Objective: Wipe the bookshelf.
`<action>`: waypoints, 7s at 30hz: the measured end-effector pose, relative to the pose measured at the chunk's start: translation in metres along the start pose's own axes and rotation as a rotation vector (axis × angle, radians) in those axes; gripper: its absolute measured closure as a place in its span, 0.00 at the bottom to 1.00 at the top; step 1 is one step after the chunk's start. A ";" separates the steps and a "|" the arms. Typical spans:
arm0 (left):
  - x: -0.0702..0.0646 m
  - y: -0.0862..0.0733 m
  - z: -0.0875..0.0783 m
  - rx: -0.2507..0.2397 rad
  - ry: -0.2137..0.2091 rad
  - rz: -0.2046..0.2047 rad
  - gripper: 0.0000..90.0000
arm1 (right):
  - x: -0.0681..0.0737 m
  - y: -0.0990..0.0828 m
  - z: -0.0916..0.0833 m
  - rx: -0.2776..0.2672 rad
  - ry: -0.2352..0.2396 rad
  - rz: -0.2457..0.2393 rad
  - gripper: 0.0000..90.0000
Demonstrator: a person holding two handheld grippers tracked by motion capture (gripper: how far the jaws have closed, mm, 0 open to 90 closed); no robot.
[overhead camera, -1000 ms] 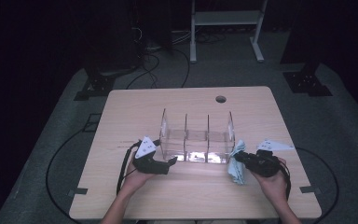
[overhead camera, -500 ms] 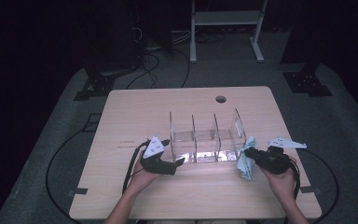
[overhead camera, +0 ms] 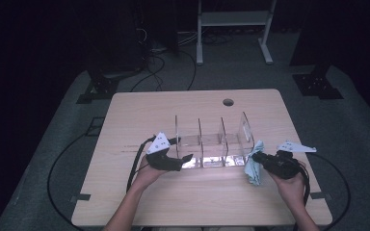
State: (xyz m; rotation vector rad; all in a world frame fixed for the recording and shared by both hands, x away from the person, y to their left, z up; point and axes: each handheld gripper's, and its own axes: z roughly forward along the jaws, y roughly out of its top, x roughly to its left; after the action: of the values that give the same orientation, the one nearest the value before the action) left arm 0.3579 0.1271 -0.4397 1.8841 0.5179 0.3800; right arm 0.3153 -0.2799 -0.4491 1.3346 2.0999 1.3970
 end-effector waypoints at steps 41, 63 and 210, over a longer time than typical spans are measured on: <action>-0.034 -0.013 -0.040 0.003 -0.046 0.003 0.49 | 0.014 0.013 0.006 -0.065 0.018 -0.115 0.89; -0.035 -0.013 -0.039 0.006 -0.051 0.012 0.52 | -0.008 -0.005 0.054 0.087 -0.011 -0.044 0.88; 0.015 -0.013 -0.041 0.056 0.231 -0.113 0.52 | 0.048 0.020 0.038 -0.015 0.175 -0.200 0.88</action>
State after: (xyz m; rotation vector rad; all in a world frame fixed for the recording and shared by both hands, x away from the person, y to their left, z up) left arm 0.3482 0.1712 -0.4369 1.8652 0.7937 0.5165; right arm 0.3255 -0.2170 -0.4390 0.9957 2.2563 1.4868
